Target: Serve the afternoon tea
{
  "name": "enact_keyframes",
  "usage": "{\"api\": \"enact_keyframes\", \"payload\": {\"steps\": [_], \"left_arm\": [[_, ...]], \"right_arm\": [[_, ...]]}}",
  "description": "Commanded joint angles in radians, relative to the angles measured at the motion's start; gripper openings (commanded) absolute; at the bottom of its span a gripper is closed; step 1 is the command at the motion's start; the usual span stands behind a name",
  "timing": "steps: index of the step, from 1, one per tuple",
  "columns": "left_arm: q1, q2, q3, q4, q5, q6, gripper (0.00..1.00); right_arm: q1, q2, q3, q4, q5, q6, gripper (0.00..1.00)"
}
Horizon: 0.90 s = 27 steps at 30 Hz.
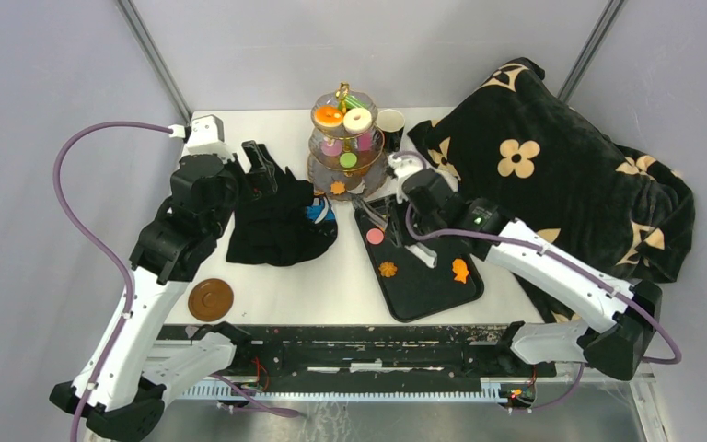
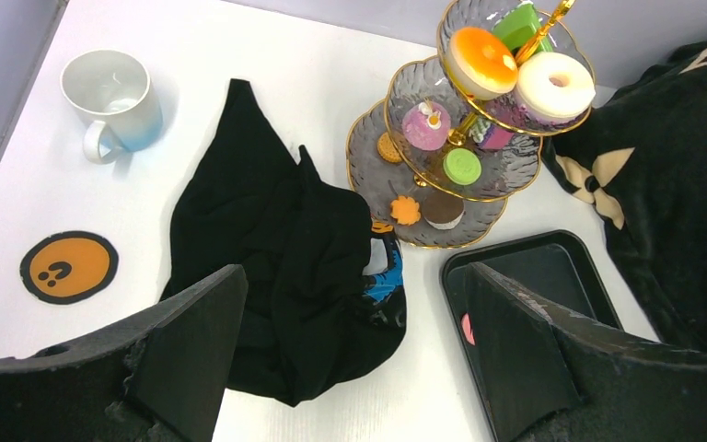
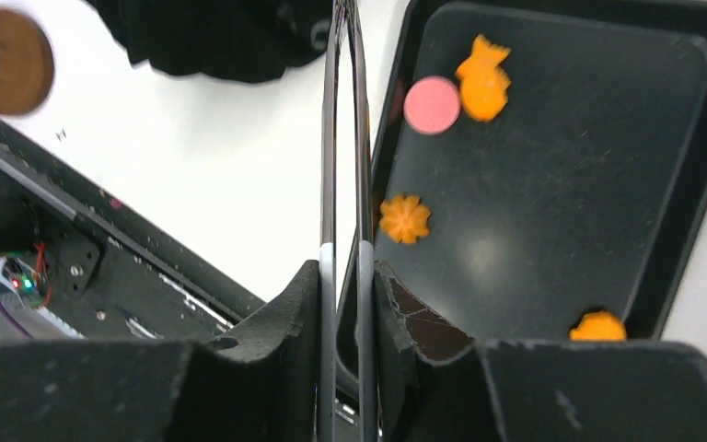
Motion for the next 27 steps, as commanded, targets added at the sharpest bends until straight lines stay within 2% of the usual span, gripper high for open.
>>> {"api": "enact_keyframes", "payload": {"steps": [1,6,10,20,23,27], "left_arm": [[0.005,0.004,0.005,0.049,0.006,-0.025,0.94],[0.003,0.007,0.006,0.047,0.009,-0.025,0.94],[0.004,0.005,0.011,0.035,0.005,-0.023,0.94],[0.005,0.013,0.016,0.033,0.006,-0.018,0.94],[0.004,0.015,0.013,0.032,0.0,-0.01,0.94],[0.004,0.025,0.006,0.032,0.013,-0.014,0.94]], "right_arm": [[0.113,0.019,-0.051,0.098,0.048,0.103,0.28],[0.199,0.081,-0.144,0.224,0.179,0.254,0.28],[0.213,0.141,-0.165,0.236,0.3,0.349,0.28],[0.218,0.309,-0.151,0.341,0.296,0.414,0.27],[0.227,0.364,-0.138,0.329,0.378,0.469,0.26],[0.246,0.456,-0.125,0.378,0.437,0.497,0.3]]}}
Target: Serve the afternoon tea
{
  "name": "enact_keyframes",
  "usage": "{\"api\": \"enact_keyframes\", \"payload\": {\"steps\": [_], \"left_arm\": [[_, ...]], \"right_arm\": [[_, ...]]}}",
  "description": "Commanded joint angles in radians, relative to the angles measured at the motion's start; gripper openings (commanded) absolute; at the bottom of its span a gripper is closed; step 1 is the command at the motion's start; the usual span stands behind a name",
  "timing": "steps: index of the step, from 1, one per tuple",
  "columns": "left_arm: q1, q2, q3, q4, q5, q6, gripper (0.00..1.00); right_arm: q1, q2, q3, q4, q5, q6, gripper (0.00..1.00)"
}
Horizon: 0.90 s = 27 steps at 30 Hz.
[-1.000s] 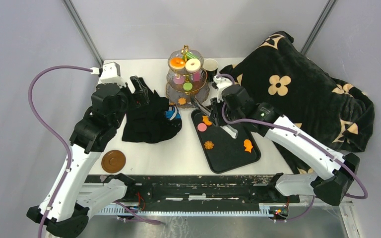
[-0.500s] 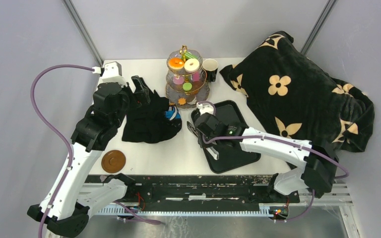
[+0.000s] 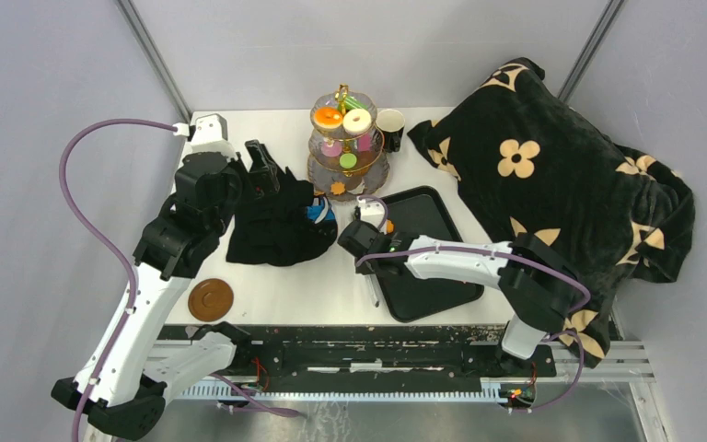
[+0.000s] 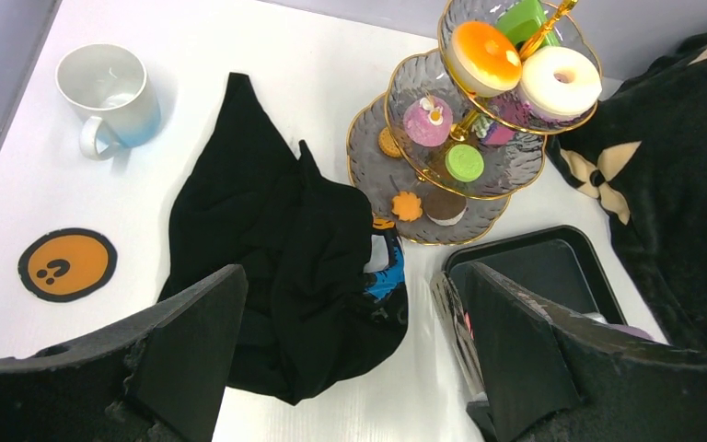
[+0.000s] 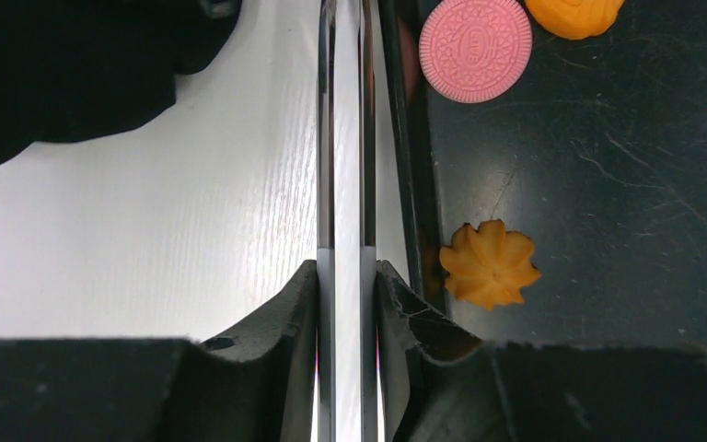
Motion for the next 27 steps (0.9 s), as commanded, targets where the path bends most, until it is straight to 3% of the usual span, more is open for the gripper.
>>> {"api": "enact_keyframes", "payload": {"steps": [1,8,15,21,27], "left_arm": [[0.004,0.014,0.0,0.035,0.017,-0.018,0.95],[0.005,0.064,-0.079,0.042,0.092,-0.082,0.95],[0.009,0.111,-0.11,0.033,0.025,-0.102,0.96],[0.038,0.148,-0.128,0.012,0.014,-0.149,0.98],[0.133,0.219,-0.079,-0.071,0.011,-0.193,0.98]], "right_arm": [[0.021,0.095,0.054,0.092,0.099,0.069,0.32],[0.037,0.215,0.078,0.162,0.075,0.086,0.4],[0.037,0.211,0.058,0.258,0.007,0.006,0.62],[0.037,0.096,0.041,0.242,0.01,-0.058,0.8],[0.036,-0.087,0.058,0.205,-0.016,-0.205,0.83]]}}
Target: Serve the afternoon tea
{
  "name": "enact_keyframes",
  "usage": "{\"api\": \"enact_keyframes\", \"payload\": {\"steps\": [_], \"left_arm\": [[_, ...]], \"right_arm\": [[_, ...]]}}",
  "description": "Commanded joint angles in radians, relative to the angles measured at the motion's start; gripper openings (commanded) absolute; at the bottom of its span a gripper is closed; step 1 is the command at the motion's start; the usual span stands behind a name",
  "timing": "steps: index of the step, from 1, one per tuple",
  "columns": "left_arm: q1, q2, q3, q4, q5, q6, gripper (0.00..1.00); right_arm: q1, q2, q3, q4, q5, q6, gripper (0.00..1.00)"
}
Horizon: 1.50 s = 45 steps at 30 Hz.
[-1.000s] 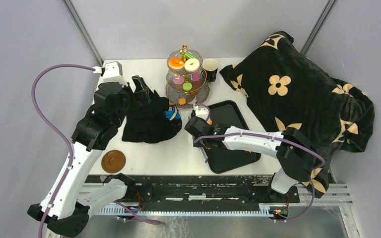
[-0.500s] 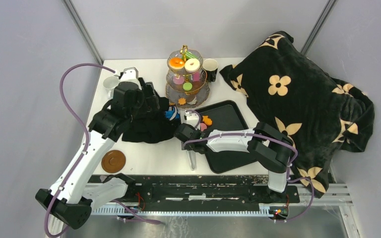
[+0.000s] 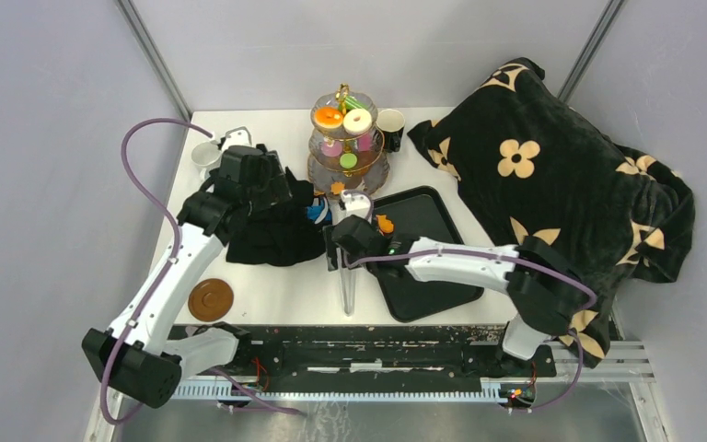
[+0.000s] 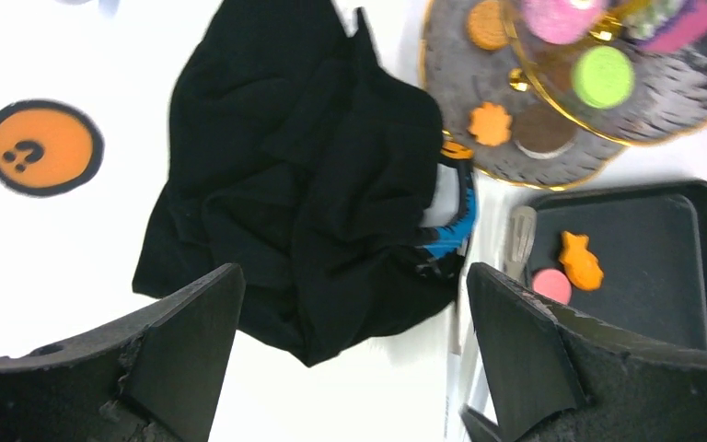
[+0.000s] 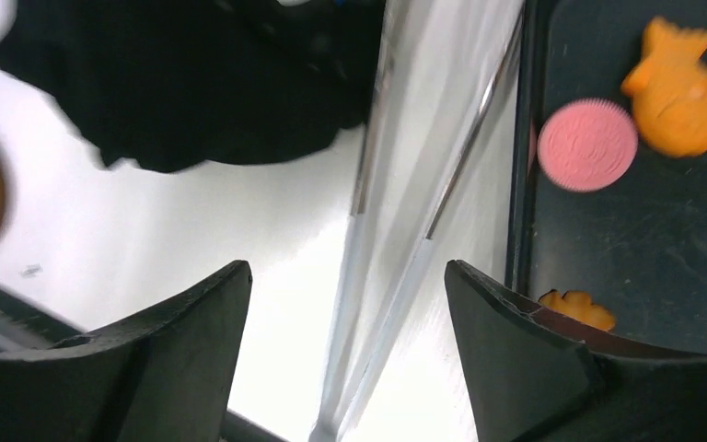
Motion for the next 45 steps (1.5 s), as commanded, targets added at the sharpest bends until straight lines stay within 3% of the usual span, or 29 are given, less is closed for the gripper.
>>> {"api": "enact_keyframes", "payload": {"steps": [1,6,9,12,17,22,27,37,45], "left_arm": [[0.106,0.06,0.057,-0.088,-0.028,-0.095,0.98],[0.354,0.091,0.009,-0.176,0.019,-0.17,0.97],[0.493,0.076,-0.087,-0.151,0.048,-0.235,0.88],[0.584,0.089,-0.161,-0.123,0.044,-0.3,0.86],[0.608,0.124,-0.19,-0.233,-0.037,-0.411,0.82],[0.606,0.001,-0.274,-0.37,-0.179,-0.586,0.85],[0.608,-0.007,-0.379,-0.439,-0.185,-0.713,0.85],[0.685,0.151,-0.489,-0.128,-0.105,-0.562,0.82],[0.739,0.163,-0.578,0.134,0.01,-0.437,0.81]], "right_arm": [[0.001,-0.182,0.032,0.008,-0.013,-0.143,0.84],[-0.001,-0.29,0.072,-0.091,0.01,-0.249,0.85],[-0.014,-0.345,0.069,-0.125,-0.014,-0.309,0.84],[-0.036,-0.387,0.061,-0.173,-0.052,-0.335,0.84],[-0.103,-0.467,0.024,-0.213,-0.135,-0.331,0.83],[-0.14,-0.52,0.018,-0.29,-0.169,-0.347,0.83],[-0.151,-0.524,0.023,-0.36,-0.187,-0.382,0.83],[-0.152,-0.533,0.0,-0.403,-0.159,-0.363,0.82],[-0.152,-0.578,-0.026,-0.465,-0.108,-0.367,0.82]]}}
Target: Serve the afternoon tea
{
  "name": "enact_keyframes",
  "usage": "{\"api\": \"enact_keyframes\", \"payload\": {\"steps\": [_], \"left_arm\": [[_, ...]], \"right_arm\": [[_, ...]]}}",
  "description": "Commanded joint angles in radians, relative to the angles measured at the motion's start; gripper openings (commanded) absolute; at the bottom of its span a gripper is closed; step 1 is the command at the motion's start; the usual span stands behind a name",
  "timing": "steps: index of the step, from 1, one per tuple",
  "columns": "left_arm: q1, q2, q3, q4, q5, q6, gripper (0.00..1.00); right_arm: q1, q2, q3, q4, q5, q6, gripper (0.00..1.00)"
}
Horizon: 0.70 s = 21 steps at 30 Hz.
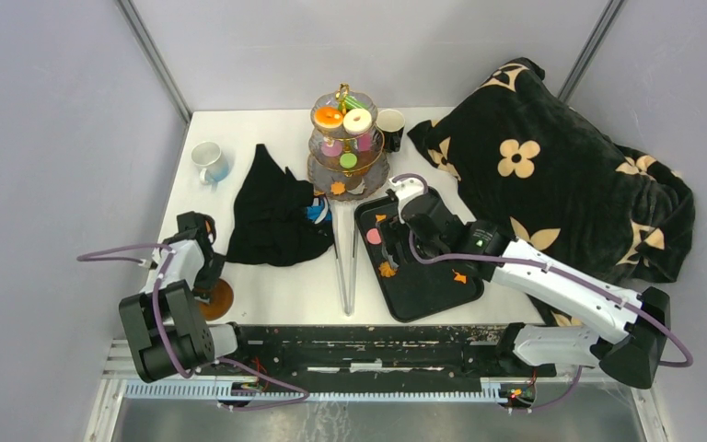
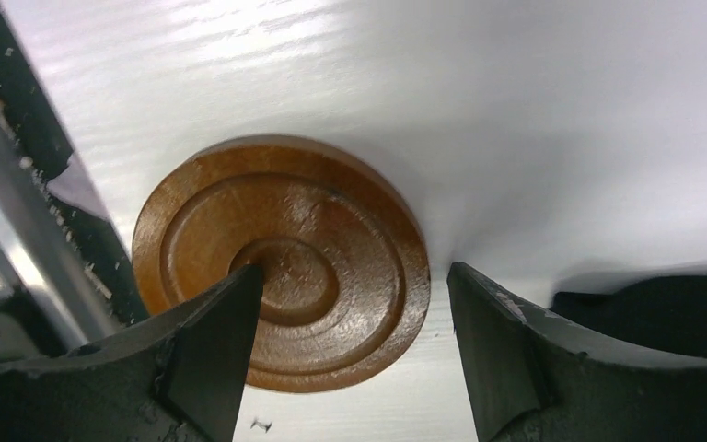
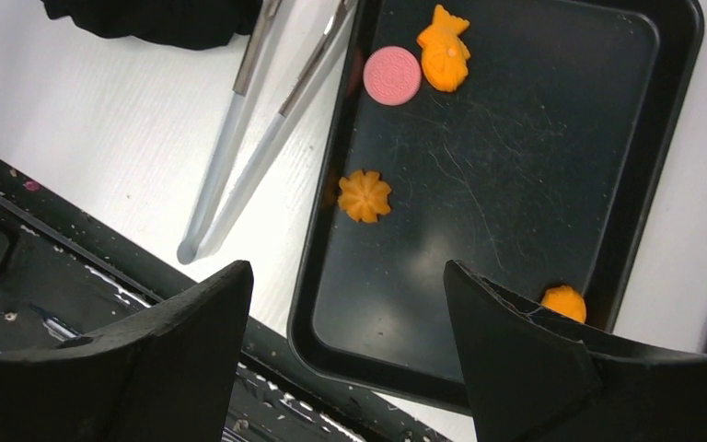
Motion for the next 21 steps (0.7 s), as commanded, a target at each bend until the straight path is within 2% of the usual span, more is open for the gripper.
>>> {"api": "enact_keyframes", "payload": {"steps": [1,5,8,11,15,21], "left_arm": [[0.019,0.003,-0.043,0.214,0.068,0.131,0.81],[0.03,0.033,-0.023,0.312,0.118,0.172,0.82],[0.036,0.118,0.059,0.294,0.081,0.194,0.84],[0.049,0.223,0.158,0.274,0.102,0.223,0.86],[0.057,0.323,0.274,0.262,0.07,0.23,0.85],[0.058,0.428,0.348,0.353,0.109,0.279,0.82]], "right_arm": [[-0.003,-0.051,-0.006,-0.028,0.059,-0.006,0.82],[-0.003,-0.061,-0.016,-0.036,0.096,0.001,0.82],[-0.003,-0.073,-0.036,-0.023,0.107,0.017,0.82],[-0.003,-0.093,-0.065,-0.01,0.133,0.037,0.82],[-0.005,-0.108,-0.088,-0.005,0.149,0.058,0.82],[-0.02,-0.1,-0.074,-0.021,0.181,0.042,0.82]]}}
